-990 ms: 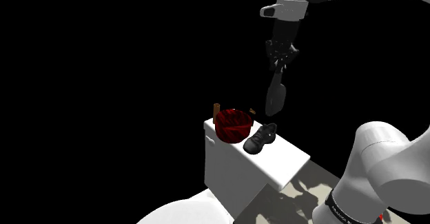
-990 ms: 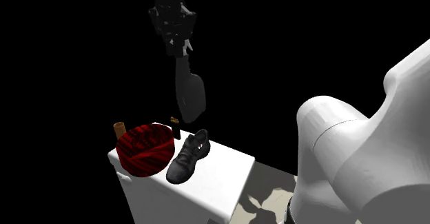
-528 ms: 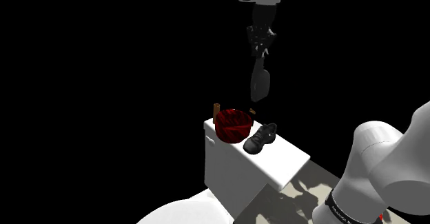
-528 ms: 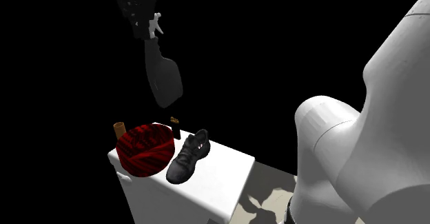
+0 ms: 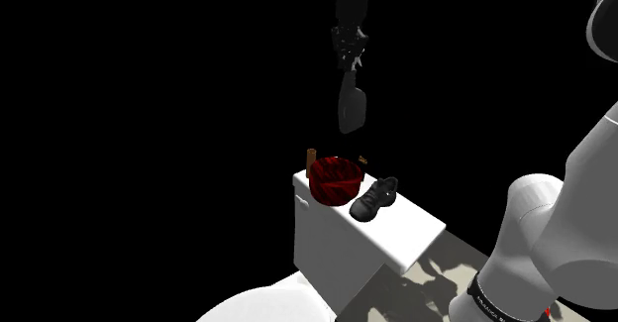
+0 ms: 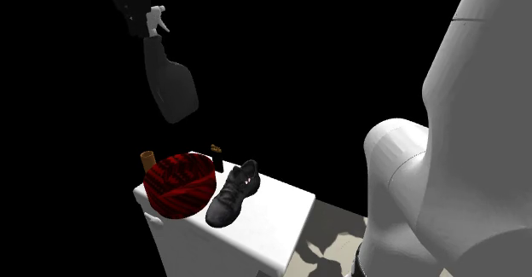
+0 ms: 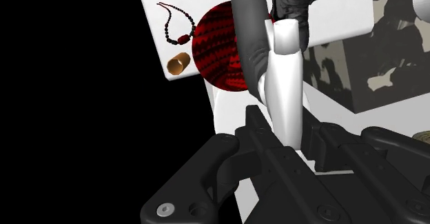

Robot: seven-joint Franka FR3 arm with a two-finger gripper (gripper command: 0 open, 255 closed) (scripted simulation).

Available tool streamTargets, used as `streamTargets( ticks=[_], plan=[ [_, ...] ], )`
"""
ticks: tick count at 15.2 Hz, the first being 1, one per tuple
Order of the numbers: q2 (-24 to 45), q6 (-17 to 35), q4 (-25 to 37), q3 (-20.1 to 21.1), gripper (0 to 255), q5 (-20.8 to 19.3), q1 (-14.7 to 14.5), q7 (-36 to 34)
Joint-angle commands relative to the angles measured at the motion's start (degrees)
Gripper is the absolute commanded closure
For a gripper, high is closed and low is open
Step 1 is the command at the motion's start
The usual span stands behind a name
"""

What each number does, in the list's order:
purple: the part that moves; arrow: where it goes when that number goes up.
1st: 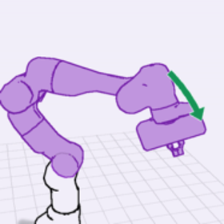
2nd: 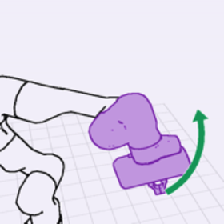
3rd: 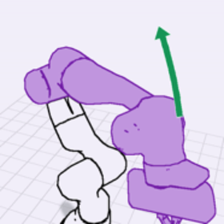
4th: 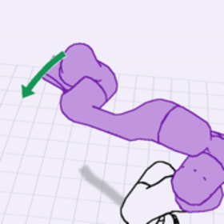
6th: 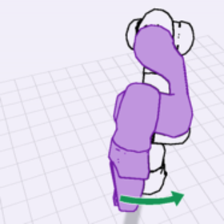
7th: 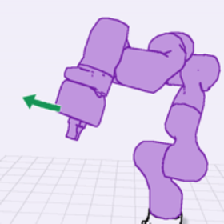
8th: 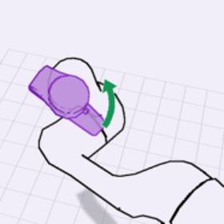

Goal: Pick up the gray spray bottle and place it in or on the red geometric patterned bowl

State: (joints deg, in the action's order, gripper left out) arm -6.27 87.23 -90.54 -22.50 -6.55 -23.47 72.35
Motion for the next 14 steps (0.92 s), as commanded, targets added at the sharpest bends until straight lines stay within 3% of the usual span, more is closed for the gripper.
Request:
streamTargets(
  ticks=[1, 14],
  plan=[
    [-0.2, 1.4, -1.6, 0.0, 255, -0.1, 0.0, -0.1],
    [-2.8, 11.7, -14.4, 0.1, 255, -1.1, 0.2, -1.5]
  ],
)
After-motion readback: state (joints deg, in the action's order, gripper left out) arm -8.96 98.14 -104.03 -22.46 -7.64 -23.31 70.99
